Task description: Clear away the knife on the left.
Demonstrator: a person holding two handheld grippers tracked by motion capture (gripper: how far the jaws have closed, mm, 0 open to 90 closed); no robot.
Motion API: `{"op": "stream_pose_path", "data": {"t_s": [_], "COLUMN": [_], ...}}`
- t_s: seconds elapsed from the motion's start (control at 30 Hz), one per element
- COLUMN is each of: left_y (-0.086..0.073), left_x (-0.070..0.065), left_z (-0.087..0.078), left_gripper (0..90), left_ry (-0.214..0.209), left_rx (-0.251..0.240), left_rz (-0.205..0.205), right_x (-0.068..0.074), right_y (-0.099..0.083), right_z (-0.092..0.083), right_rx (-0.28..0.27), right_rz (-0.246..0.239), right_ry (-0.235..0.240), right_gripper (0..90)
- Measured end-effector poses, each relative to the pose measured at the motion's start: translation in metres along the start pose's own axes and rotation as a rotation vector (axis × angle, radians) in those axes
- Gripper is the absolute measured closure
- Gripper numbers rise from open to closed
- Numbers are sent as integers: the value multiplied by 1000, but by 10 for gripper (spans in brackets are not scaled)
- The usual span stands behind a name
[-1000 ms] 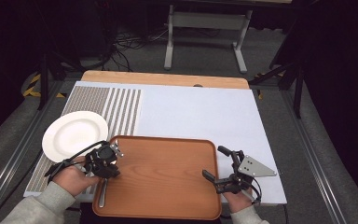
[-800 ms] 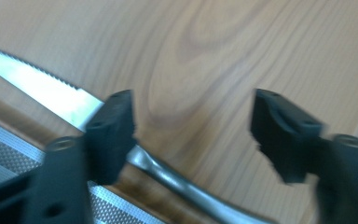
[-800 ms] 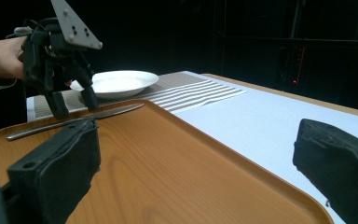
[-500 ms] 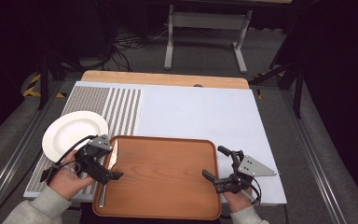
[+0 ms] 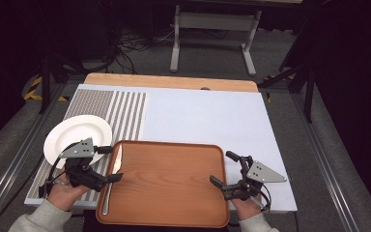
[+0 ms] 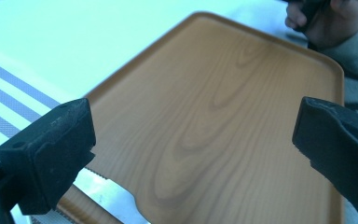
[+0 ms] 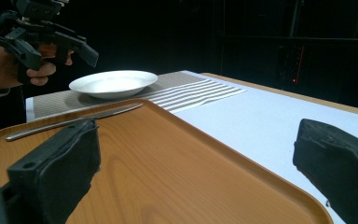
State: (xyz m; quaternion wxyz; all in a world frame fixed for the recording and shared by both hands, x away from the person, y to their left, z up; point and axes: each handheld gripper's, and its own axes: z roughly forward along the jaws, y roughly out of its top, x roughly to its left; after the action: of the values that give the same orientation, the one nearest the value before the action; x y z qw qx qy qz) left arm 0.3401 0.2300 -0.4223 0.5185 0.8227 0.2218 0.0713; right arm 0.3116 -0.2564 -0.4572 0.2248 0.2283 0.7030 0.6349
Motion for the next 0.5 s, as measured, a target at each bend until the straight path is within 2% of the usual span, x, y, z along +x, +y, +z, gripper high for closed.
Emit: {"op": "stream_pose_path", "data": {"t_s": [0.03, 0.1, 0.13, 0.23, 0.33, 0.5], "left_y": [0, -8, -8, -18, -24, -41], "left_x": [0, 1, 1, -1, -2, -1], "left_z": [0, -5, -5, -8, -9, -11], "left_gripper": [3, 6, 9, 11, 10, 5], "left_ry": [0, -2, -2, 12, 12, 14], "left_rx": [0, -86, -86, -171, -207, -264], "left_rz": [0, -6, -6, 12, 22, 6], "right_x": [0, 0, 0, 0, 0, -1], "right_y": [0, 0, 0, 0, -1, -1], "right_z": [0, 0, 0, 0, 1, 0], "right_rx": [0, 2, 2, 3, 6, 7], "right_rz": [0, -1, -1, 0, -1, -2], "right_ry": [0, 0, 0, 3, 2, 2], "right_gripper": [14, 14, 14, 14, 14, 14]}}
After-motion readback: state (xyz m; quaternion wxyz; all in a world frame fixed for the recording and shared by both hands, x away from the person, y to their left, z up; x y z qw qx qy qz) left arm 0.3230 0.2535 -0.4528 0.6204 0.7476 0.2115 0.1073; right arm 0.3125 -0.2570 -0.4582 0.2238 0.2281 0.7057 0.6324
